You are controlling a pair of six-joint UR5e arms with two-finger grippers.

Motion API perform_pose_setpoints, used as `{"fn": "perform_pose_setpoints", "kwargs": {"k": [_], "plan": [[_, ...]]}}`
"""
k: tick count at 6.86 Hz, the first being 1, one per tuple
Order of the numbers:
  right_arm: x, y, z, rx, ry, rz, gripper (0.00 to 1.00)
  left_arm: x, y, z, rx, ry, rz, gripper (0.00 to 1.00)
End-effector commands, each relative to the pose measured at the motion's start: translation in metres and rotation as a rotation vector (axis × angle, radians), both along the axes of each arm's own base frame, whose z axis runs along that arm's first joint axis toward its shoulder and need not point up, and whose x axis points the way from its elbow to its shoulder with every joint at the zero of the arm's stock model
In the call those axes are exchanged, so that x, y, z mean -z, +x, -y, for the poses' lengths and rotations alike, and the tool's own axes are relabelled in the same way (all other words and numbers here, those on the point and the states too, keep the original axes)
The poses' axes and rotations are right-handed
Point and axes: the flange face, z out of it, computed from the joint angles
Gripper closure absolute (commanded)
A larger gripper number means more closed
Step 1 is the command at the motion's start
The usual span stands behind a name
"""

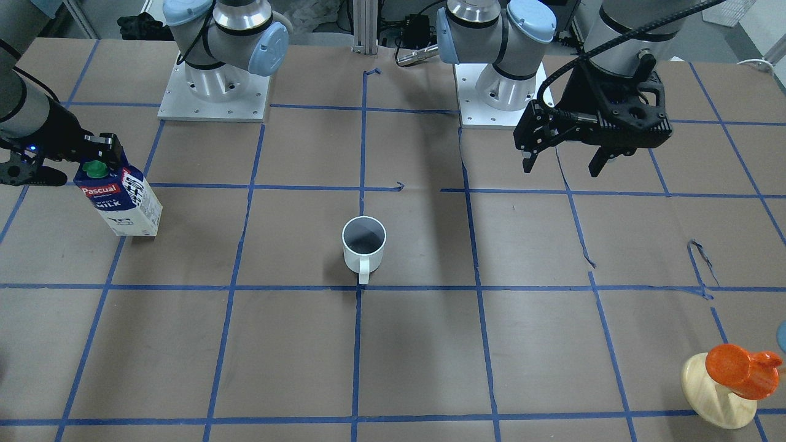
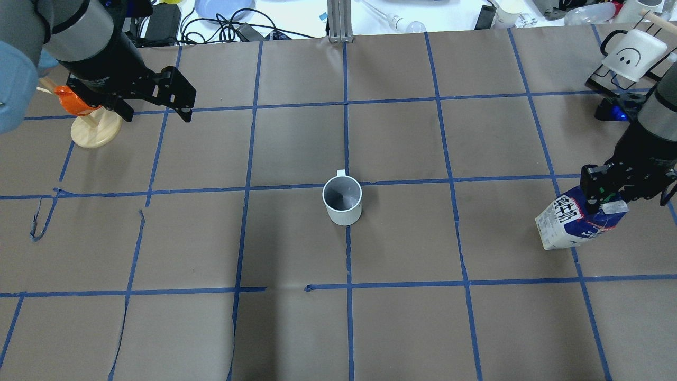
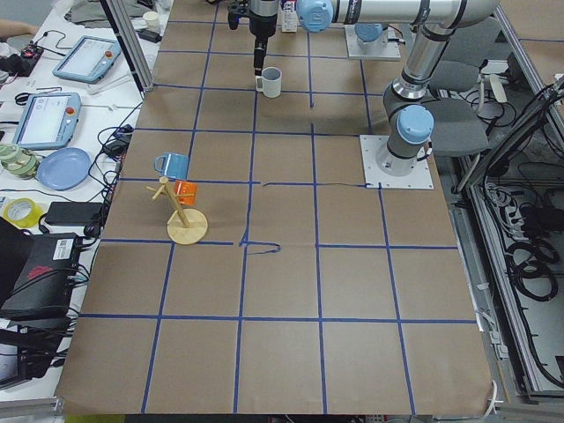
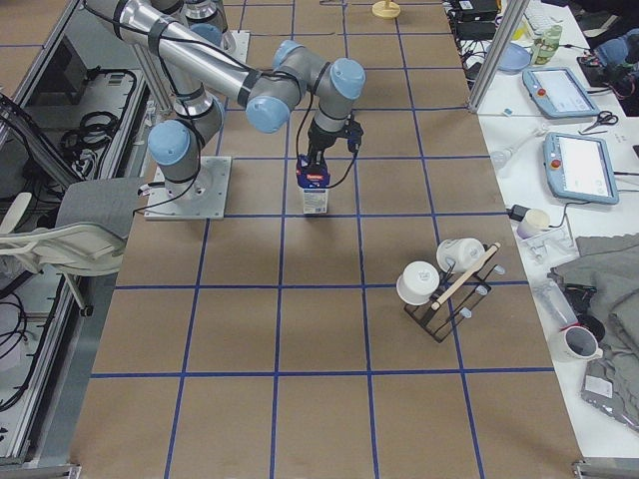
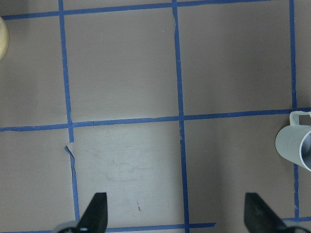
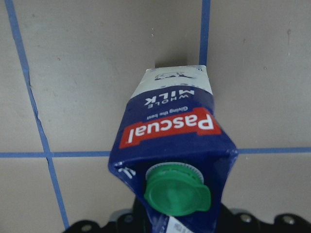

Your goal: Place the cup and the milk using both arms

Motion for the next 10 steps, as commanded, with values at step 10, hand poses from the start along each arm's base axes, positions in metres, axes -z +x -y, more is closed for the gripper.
{"fn": "perform_pose_setpoints", "kwargs": {"k": [10], "plan": [[0.017, 0.332, 0.053, 0.074, -0.017, 0.102, 0.62, 0.004, -0.001, 0.0, -0.001, 0.009, 0.003, 0.0]]}}
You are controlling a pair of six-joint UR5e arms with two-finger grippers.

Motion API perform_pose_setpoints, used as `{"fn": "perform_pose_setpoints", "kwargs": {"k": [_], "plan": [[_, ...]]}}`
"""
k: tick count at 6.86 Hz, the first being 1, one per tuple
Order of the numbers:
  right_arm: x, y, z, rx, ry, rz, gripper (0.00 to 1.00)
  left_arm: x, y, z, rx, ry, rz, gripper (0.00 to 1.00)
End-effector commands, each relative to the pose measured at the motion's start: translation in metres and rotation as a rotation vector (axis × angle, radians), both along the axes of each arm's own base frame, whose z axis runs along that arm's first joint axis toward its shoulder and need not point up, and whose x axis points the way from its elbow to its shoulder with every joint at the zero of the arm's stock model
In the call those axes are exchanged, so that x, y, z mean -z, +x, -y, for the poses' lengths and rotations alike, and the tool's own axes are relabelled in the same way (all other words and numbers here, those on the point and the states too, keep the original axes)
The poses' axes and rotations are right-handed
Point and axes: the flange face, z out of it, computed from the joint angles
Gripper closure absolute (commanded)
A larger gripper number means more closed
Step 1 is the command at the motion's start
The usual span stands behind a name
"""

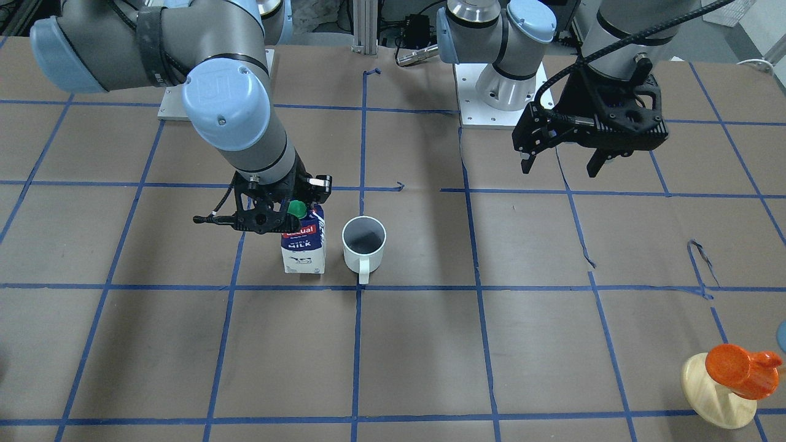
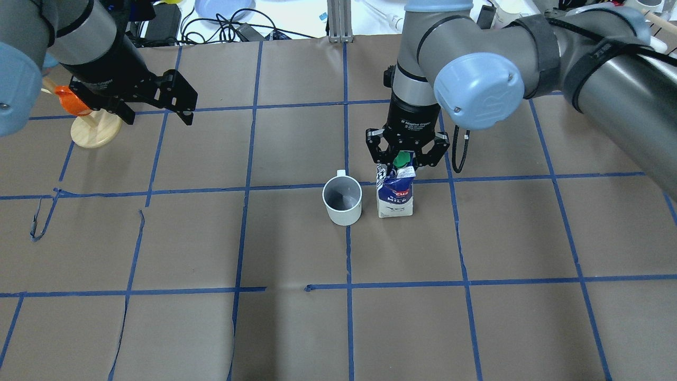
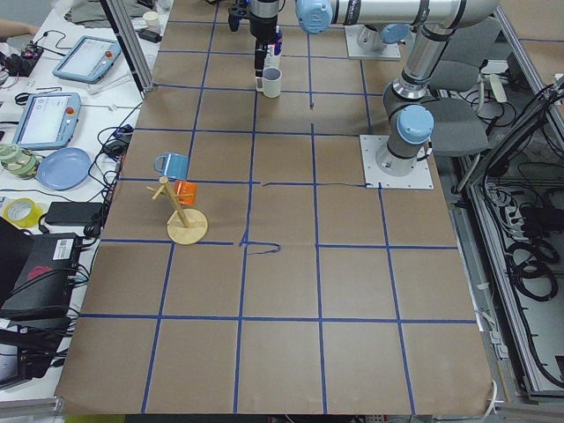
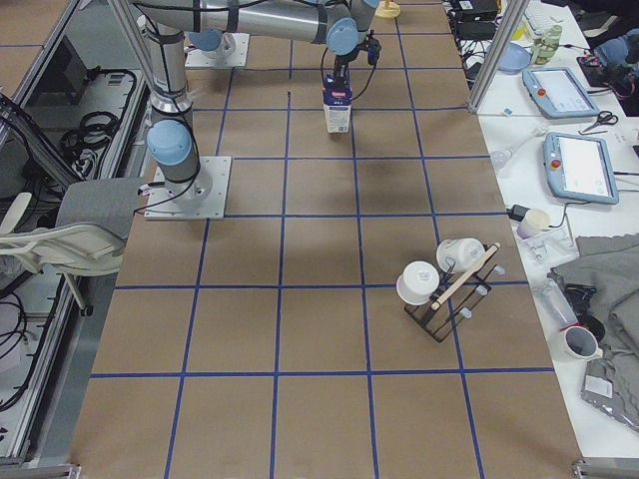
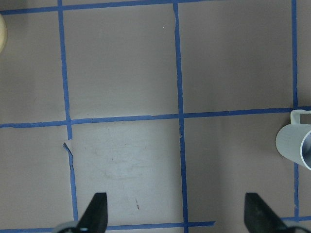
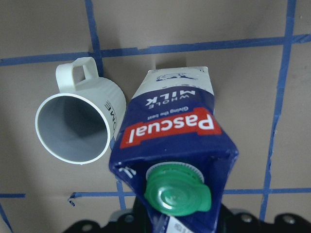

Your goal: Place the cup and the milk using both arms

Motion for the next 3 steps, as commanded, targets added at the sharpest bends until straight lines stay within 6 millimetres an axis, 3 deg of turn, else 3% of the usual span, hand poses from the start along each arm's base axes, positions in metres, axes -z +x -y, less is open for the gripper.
{"fn": "perform_pose_setpoints", "kwargs": {"k": [1, 2, 3], "plan": [[0.0147, 0.008, -0.0056, 0.01, 0.005, 0.036, 0.62, 0.0, -0.0001, 0.0, 0.0, 0.0, 0.0, 0.0], [0.0178, 0.0076, -0.0066, 0.007, 0.011, 0.034, 0.55, 0.0, -0.0001, 0.0, 0.0, 0.0, 0.0, 0.0], [0.02, 0.0059, -0.0072, 0.003, 0.011, 0.019, 0.08, -0.0009, -0.0001, 0.0003, 0.0, -0.003, 0.0, 0.0]]}}
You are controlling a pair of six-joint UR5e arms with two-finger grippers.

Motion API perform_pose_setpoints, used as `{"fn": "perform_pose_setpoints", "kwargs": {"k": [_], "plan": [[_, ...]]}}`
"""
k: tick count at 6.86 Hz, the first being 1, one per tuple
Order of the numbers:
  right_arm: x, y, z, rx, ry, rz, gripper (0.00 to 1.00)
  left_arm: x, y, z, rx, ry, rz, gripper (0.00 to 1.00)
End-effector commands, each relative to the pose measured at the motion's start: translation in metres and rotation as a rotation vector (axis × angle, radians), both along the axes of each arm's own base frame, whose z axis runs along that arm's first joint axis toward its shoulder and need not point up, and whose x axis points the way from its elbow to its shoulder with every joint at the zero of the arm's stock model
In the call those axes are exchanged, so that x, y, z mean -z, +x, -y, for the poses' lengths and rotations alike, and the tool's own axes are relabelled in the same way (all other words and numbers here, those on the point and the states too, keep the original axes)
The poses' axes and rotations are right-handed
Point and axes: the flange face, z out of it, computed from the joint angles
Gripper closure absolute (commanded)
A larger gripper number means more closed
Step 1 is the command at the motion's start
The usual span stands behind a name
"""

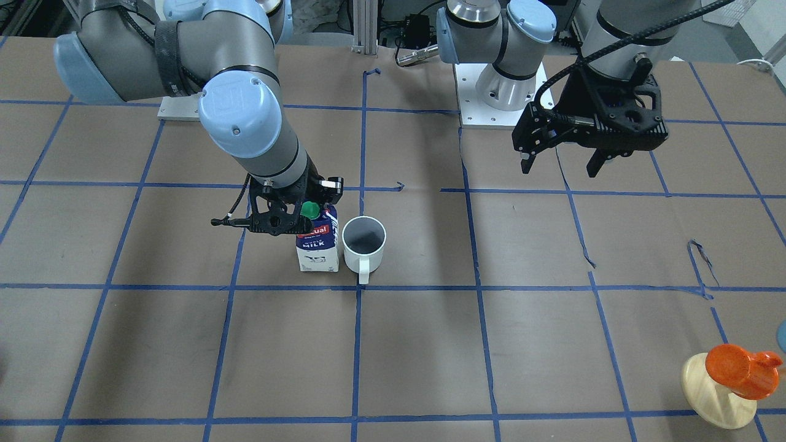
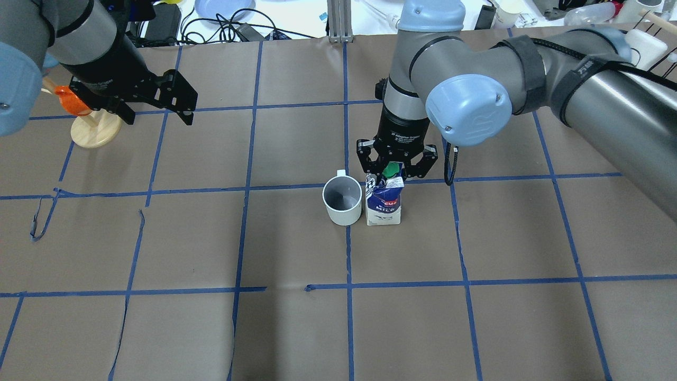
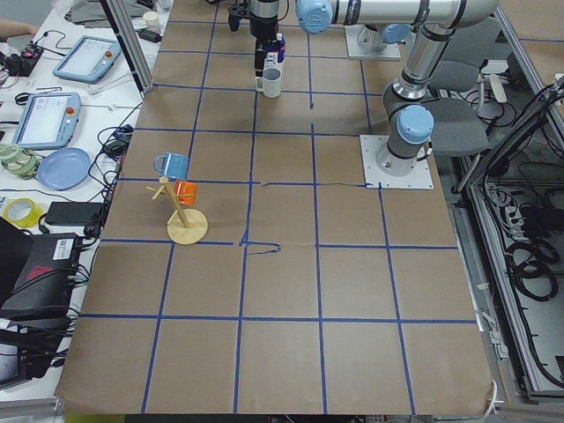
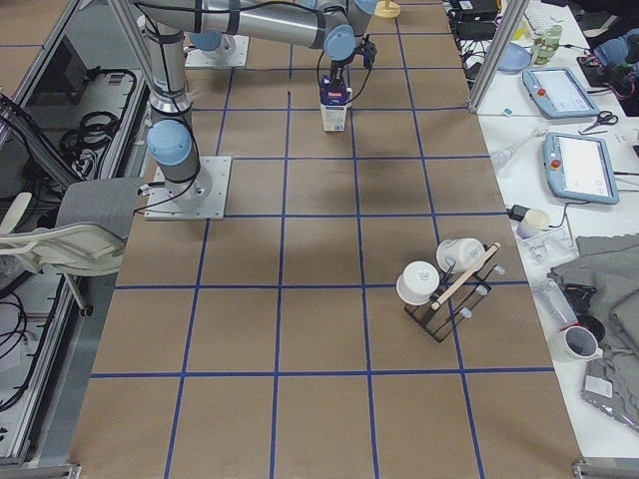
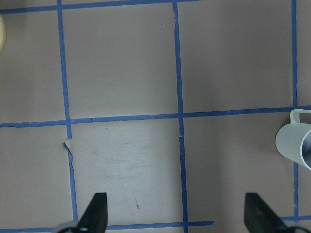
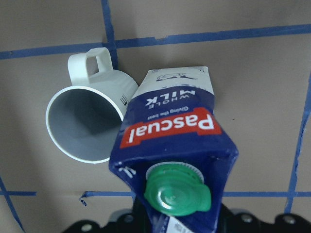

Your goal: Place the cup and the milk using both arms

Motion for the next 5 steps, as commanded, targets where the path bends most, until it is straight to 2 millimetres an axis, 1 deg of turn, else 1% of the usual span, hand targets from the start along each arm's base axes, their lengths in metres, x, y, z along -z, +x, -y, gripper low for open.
{"fn": "perform_pose_setpoints", "kwargs": {"k": [1, 2, 3, 4, 5], "plan": [[-0.002, -0.002, -0.001, -0.004, -0.006, -0.014, 0.0, -0.001, 0.0, 0.0, 0.0, -0.003, -0.001, 0.0], [-0.018, -0.006, 0.003, -0.003, -0.037, -0.009, 0.0, -0.001, 0.0, 0.0, 0.0, -0.003, -0.001, 0.0], [-0.058, -0.013, 0.006, -0.001, -0.11, -0.021, 0.0, 0.0, 0.0, 0.001, 0.0, -0.001, -0.003, 0.0], [-0.093, -0.024, 0.011, -0.007, -0.187, -0.088, 0.0, -0.003, 0.0, 0.002, 0.0, -0.007, -0.003, 0.0], [-0.131, -0.033, 0.0, -0.011, -0.214, -0.134, 0.0, -0.003, 0.0, 0.004, 0.0, -0.007, -0.004, 0.0]]}}
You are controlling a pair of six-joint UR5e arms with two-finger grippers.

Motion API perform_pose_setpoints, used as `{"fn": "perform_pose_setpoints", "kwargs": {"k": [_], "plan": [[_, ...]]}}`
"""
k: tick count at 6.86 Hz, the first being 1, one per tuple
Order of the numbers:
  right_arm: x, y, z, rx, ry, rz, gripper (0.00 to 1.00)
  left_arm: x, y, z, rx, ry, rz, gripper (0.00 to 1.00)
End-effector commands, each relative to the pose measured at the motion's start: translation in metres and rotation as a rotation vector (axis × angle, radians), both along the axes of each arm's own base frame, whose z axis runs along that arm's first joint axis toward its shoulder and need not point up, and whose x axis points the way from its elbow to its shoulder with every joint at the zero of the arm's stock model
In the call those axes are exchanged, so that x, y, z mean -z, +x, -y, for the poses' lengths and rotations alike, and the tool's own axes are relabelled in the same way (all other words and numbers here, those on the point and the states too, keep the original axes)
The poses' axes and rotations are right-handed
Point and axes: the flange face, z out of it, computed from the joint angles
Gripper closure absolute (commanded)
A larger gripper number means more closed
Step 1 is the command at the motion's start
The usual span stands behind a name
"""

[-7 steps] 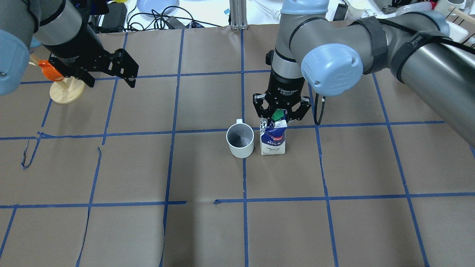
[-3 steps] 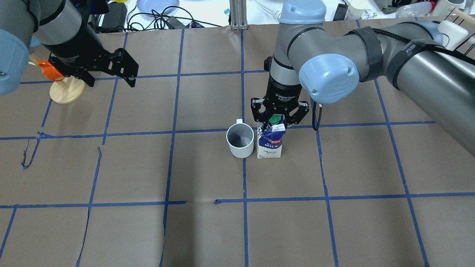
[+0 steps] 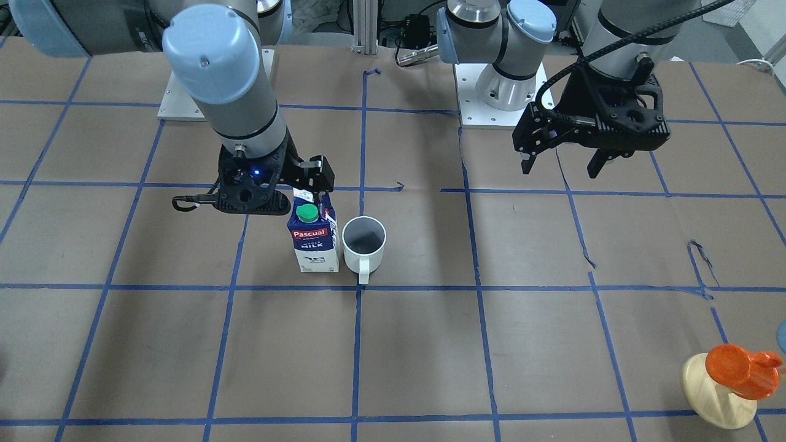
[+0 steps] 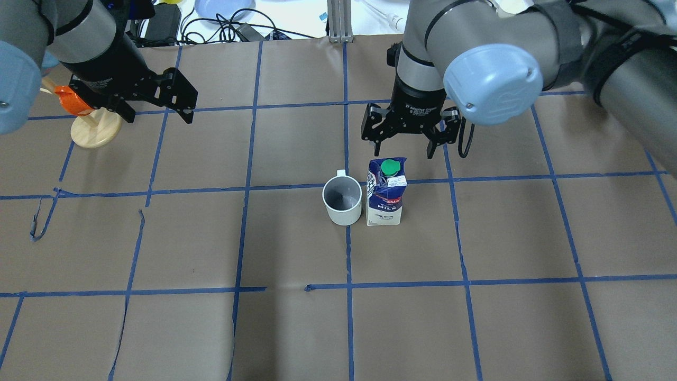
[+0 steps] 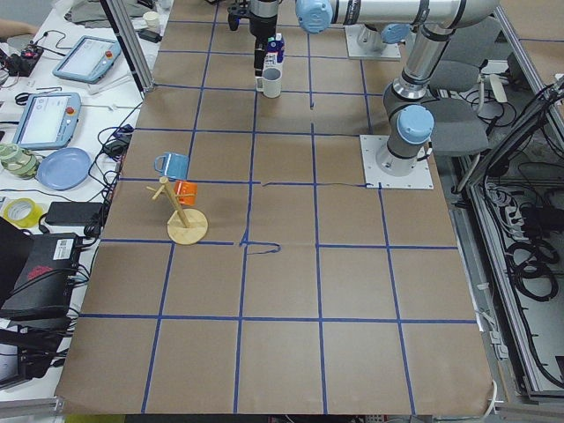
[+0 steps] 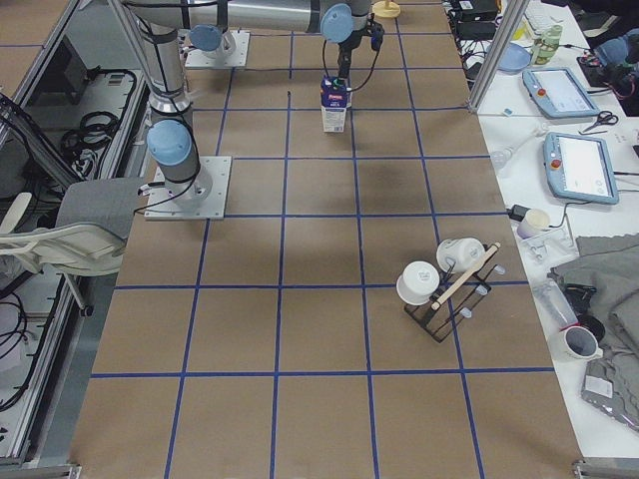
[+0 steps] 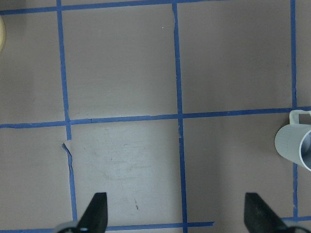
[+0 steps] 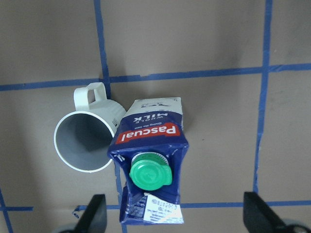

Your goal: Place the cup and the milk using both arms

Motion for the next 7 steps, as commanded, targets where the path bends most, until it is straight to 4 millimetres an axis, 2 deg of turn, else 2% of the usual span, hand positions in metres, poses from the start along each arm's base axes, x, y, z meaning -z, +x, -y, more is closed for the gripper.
{"fn": "perform_pose_setpoints", "kwargs": {"k": [1, 2, 3, 4, 5, 6, 7], "plan": [[-0.073, -0.025, -0.029, -0.002, -0.032, -0.085, 0.0, -0.002, 0.0, 0.002, 0.001, -0.005, -0.006, 0.0], [-0.09, -0.044, -0.036, 0.014, -0.058, -0.085, 0.0, -0.007, 0.003, 0.004, -0.005, -0.012, 0.001, 0.0], [-0.094, -0.059, -0.034, -0.014, -0.068, -0.086, 0.05, -0.01, 0.003, 0.005, -0.012, 0.004, -0.004, 0.0], [-0.1, -0.08, -0.027, -0.048, -0.091, -0.08, 0.07, -0.01, 0.002, 0.006, -0.03, 0.021, -0.005, 0.0], [-0.11, -0.095, -0.03, -0.039, -0.111, -0.079, 0.08, -0.01, 0.001, 0.006, -0.031, 0.023, -0.004, 0.0], [-0.111, -0.092, -0.031, -0.042, -0.125, -0.069, 0.07, -0.01, 0.001, 0.006, -0.03, 0.022, -0.005, 0.0], [-0.113, -0.091, -0.028, -0.04, -0.158, -0.066, 0.03, -0.009, 0.001, 0.006, -0.03, 0.026, -0.005, 0.0]]}}
